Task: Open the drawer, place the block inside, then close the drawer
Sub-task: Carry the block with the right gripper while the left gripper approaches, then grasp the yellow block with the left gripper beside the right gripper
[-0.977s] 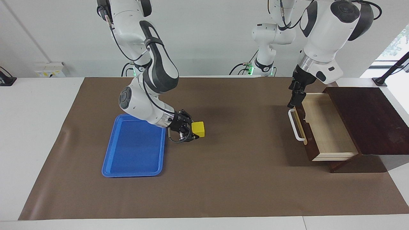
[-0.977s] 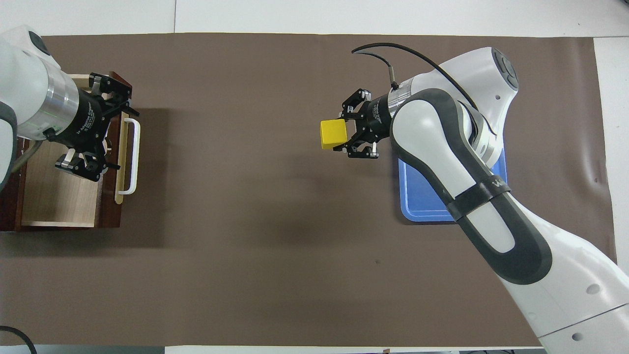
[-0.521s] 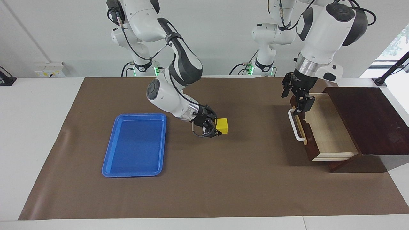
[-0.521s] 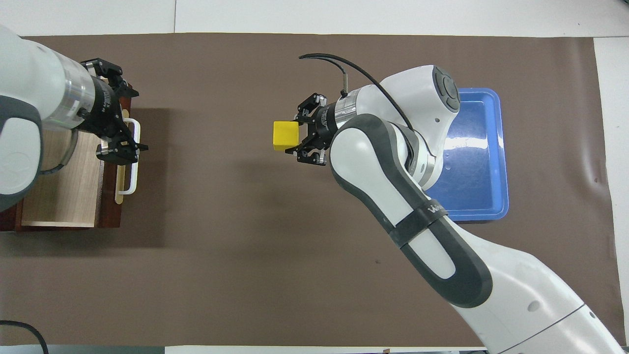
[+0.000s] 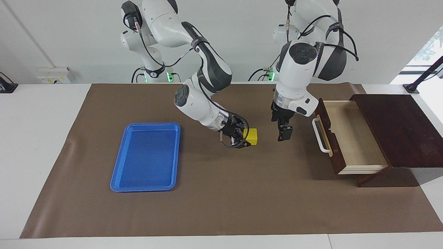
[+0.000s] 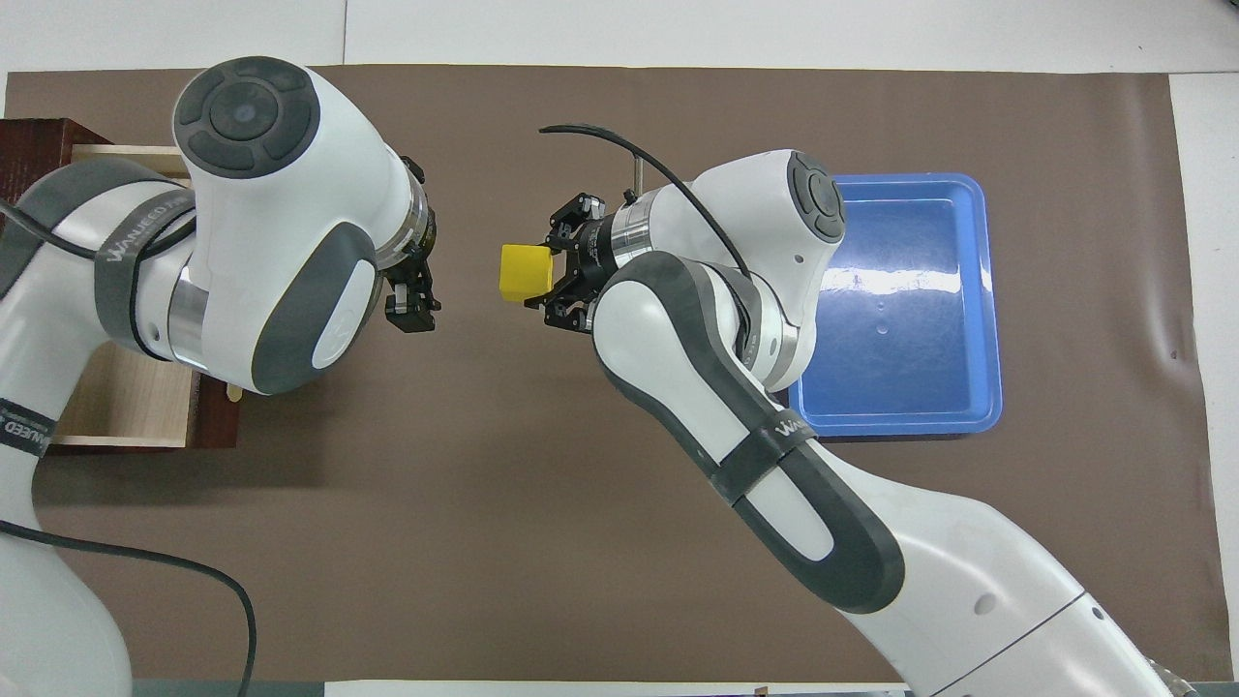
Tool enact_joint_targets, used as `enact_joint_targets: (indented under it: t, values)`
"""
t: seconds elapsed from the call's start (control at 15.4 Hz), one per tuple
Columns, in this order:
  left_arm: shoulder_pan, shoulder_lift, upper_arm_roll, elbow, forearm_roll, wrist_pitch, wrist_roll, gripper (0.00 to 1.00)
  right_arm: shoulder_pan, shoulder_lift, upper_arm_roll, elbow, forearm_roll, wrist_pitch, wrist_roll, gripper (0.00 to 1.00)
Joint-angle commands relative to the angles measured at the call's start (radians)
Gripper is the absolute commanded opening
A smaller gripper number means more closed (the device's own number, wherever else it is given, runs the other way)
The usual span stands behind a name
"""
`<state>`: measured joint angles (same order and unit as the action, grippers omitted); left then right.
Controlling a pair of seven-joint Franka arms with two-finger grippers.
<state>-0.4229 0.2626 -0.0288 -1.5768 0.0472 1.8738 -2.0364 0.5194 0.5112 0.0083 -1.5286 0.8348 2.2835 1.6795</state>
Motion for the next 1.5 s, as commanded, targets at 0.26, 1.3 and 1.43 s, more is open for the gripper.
enact_joint_targets:
  t: [0.26,1.3,1.43]
  values:
    - [-0.05,-0.013,0.012,-0.035,0.016,0.053,-0.002,0.95,0.005,0.015,-0.001,0.027,0.014,0.017,0.029,0.0]
    - [-0.112,0.055,0.018,-0.002,0.014,0.084,-0.004,1.0,0.005,0.015,-0.002,0.025,0.007,0.021,0.028,0.0]
    - [-0.122,0.055,0.018,-0.005,0.019,0.084,-0.007,1.0,0.005,0.013,-0.002,0.025,0.006,0.021,0.028,0.0]
